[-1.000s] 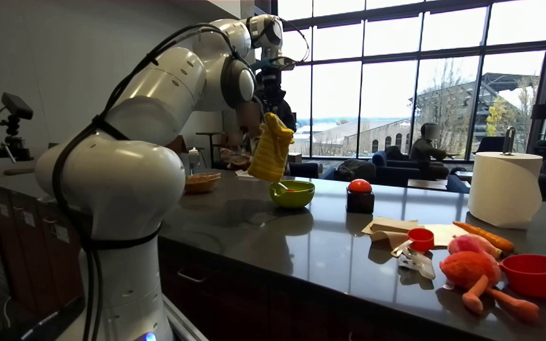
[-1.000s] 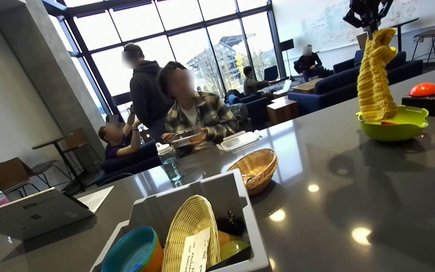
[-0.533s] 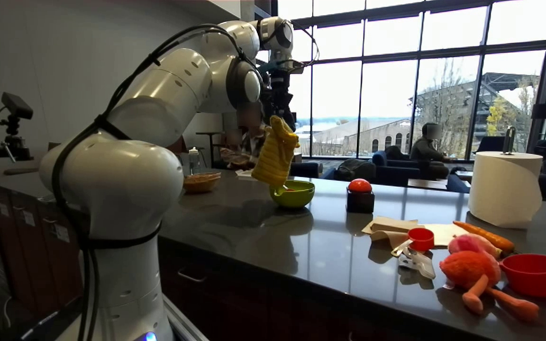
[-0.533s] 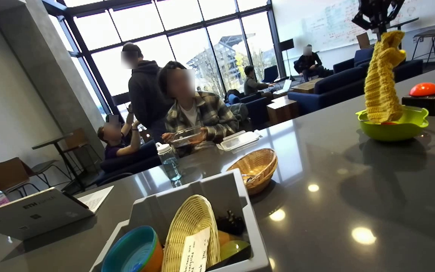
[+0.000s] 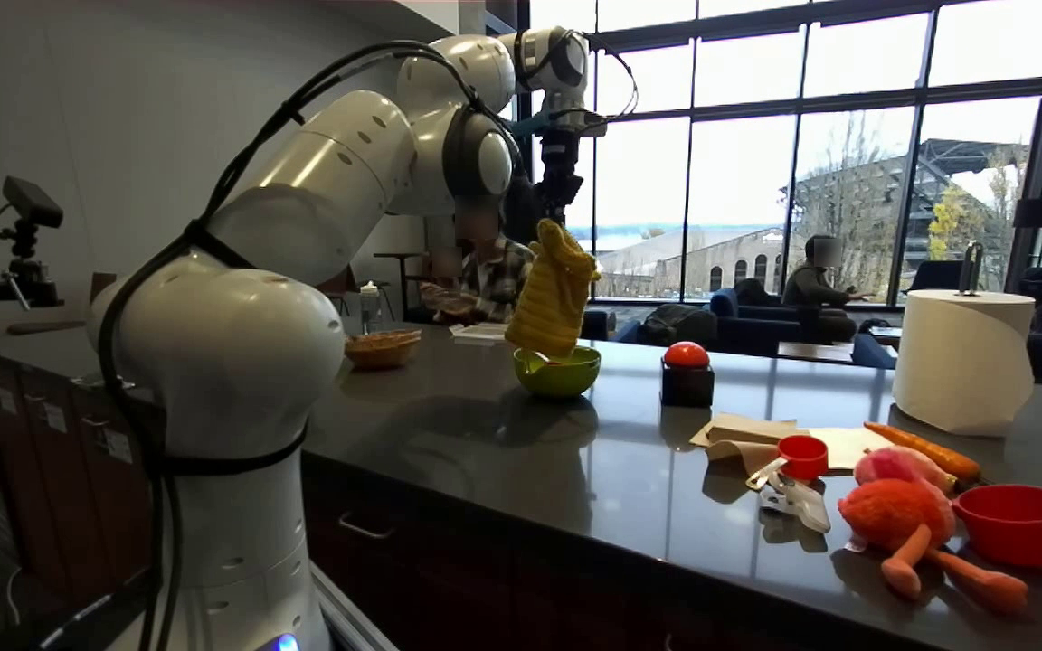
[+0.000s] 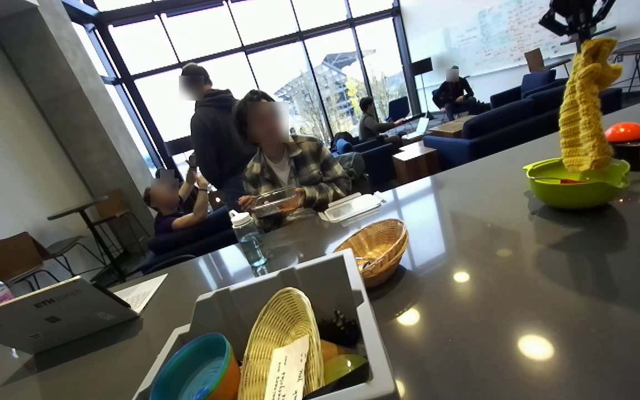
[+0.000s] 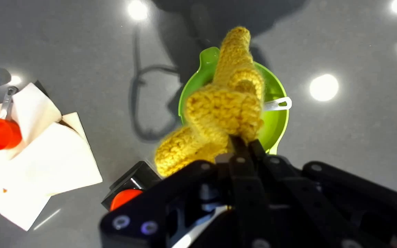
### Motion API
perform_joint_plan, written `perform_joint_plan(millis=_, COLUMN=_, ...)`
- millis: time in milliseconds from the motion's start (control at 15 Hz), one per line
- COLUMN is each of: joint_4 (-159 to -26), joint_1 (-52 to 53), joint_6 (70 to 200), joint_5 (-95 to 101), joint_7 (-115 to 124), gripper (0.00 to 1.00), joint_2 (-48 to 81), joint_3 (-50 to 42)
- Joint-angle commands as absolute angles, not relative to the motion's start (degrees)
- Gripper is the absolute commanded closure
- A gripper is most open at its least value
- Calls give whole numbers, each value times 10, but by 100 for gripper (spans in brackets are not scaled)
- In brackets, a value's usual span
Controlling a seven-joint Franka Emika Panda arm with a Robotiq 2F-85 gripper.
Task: Put the yellow object in the green bowl
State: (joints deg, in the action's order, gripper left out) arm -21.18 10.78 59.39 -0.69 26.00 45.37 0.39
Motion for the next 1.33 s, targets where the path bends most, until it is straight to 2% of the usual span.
perform_joint_plan(millis=0, joint_4=-219, joint_1=96, joint_6=599, joint_5=-15, joint_7=266, gripper=99, joint_2=442, joint_3=4)
perform_joint_plan(millis=533, joint_4=-217, joint_1=119, joint_6=623, joint_5=0, joint_7=255, gripper=99, joint_2=445, joint_3=-1)
perform_joint_plan(millis=600, joint_4=-217, joint_1=121, joint_6=625, joint_5=1, joint_7=256, gripper=71, joint_2=445, joint_3=-1)
perform_joint_plan(millis=667, joint_4=-216, joint_1=124, joint_6=628, joint_5=3, joint_7=253, gripper=70, joint_2=445, joint_3=-2)
perform_joint_plan(millis=800, joint_4=-217, joint_1=127, joint_6=635, joint_5=3, joint_7=251, gripper=60, joint_2=445, joint_3=-1)
perform_joint_plan(millis=1267, joint_4=-219, joint_1=136, joint_6=647, joint_5=2, joint_7=242, gripper=13, joint_2=443, joint_3=1)
